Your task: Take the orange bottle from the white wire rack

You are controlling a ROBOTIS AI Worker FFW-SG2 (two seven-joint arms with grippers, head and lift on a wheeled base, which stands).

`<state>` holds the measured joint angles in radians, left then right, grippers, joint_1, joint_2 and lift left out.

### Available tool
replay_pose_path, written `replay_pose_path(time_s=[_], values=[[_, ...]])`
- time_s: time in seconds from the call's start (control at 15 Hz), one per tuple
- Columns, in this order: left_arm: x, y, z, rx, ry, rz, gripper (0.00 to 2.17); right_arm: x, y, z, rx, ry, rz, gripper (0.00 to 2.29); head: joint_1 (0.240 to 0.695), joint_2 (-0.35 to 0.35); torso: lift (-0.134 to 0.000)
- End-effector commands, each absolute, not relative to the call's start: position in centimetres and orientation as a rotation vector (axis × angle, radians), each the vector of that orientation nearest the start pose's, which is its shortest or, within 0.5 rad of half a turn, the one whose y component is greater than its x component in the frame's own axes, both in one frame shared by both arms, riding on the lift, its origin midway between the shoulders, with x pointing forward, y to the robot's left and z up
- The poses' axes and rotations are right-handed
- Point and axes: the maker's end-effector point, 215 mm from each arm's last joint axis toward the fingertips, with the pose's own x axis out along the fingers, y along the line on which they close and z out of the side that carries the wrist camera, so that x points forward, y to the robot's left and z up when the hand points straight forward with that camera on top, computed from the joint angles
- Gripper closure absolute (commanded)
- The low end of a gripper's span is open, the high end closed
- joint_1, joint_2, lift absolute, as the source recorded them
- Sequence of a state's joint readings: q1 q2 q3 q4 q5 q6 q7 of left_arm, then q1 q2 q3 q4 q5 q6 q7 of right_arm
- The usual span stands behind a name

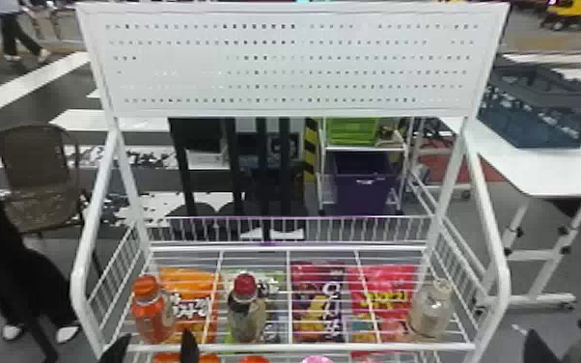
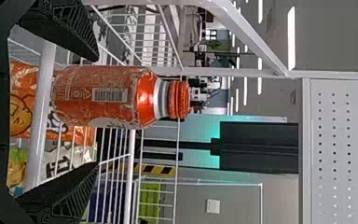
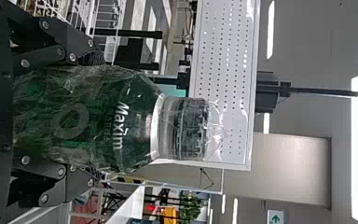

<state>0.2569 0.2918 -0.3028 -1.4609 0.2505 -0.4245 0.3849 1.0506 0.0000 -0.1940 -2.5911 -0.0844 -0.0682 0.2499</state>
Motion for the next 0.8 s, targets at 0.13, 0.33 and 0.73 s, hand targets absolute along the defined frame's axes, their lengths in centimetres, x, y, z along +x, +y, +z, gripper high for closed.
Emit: replay_pose_path(time_s=[0.13, 0.33, 0.73], values=[[49.2, 26.5, -43.5, -0.02, 0.007, 0.124, 0.08, 31.0, -24.4, -21.8, -0.094, -0.035, 0.151, 0.83, 0.499, 0.0, 0.0], [51.0, 27.2, -43.3, -0.011, 0.015, 0.129, 0.08, 31.0, -24.7, -21.9, -0.1, -0.028, 0.147, 0.83, 0.499, 0.0, 0.0], [52.9, 27.6, -45.0, 0.011, 0.055, 0.126, 0.45, 30.9, -25.5, -22.1, -0.116, -0.02, 0.136, 0.83, 0.499, 0.0, 0.0]])
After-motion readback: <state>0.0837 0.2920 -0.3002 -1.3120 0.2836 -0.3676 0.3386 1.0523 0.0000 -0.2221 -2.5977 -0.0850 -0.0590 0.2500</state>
